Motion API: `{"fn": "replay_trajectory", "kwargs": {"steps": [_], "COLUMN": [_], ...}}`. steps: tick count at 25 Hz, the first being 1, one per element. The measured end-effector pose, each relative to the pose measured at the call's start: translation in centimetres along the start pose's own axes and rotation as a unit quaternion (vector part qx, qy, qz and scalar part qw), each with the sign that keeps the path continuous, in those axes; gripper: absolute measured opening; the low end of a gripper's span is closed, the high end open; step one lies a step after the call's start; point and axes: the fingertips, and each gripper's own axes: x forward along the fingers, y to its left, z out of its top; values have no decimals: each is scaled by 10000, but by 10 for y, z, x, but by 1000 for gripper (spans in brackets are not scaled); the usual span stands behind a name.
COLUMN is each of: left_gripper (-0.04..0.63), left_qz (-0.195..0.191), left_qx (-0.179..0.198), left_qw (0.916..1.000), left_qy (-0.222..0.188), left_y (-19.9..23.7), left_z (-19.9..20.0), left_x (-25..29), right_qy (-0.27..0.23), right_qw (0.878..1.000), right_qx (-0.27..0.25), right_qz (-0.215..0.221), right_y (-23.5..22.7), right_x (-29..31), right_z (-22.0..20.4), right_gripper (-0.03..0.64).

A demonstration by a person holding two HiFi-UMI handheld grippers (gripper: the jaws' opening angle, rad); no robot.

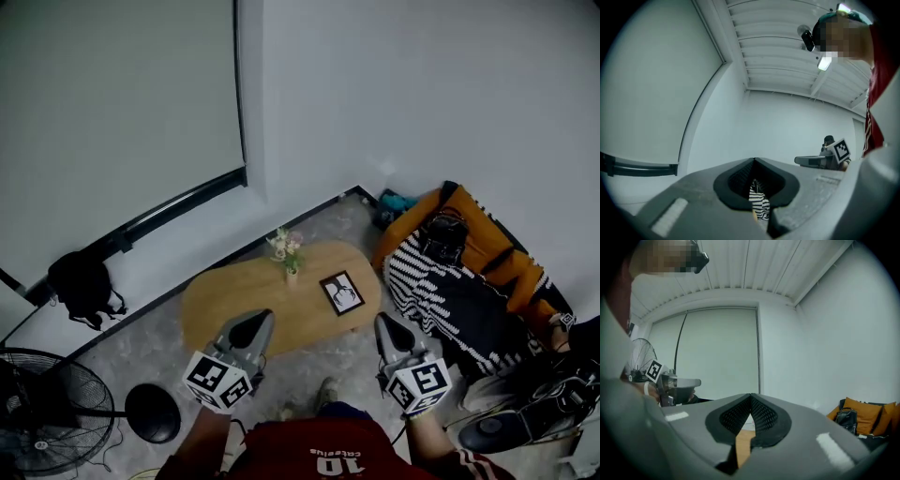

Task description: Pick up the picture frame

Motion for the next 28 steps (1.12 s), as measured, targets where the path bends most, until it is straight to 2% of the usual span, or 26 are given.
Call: {"fn": "replay_trajectory", "kwargs": {"steps": [5,10,15,19,28], "left_gripper": [3,3,3,3,3], "left_qz": [-124,-211,-307,-308,-156], "left_qx": [-35,-2,31,107,-129], "left_qw": [9999,9996,9993,9990,9985], "left_qy": [103,168,216,308,513], "left_y": [-5,-9,-10,-4,38], "left_z": [-12,-12,-12,-20,-54], "left_x": [15,37,64,86,131], "right_qy": [-47,-24,160,312,748], "right_qw": [10000,10000,9997,9989,9964], "right_qx": [-38,2,117,211,169], "right_qz": [-10,-25,117,282,356], "right_y": [-12,-34,-62,-85,-129], "right_x": [2,18,43,65,124], "right_z": [-9,-15,-39,-64,-139], "right_gripper": [37,109,173,173,166]}}
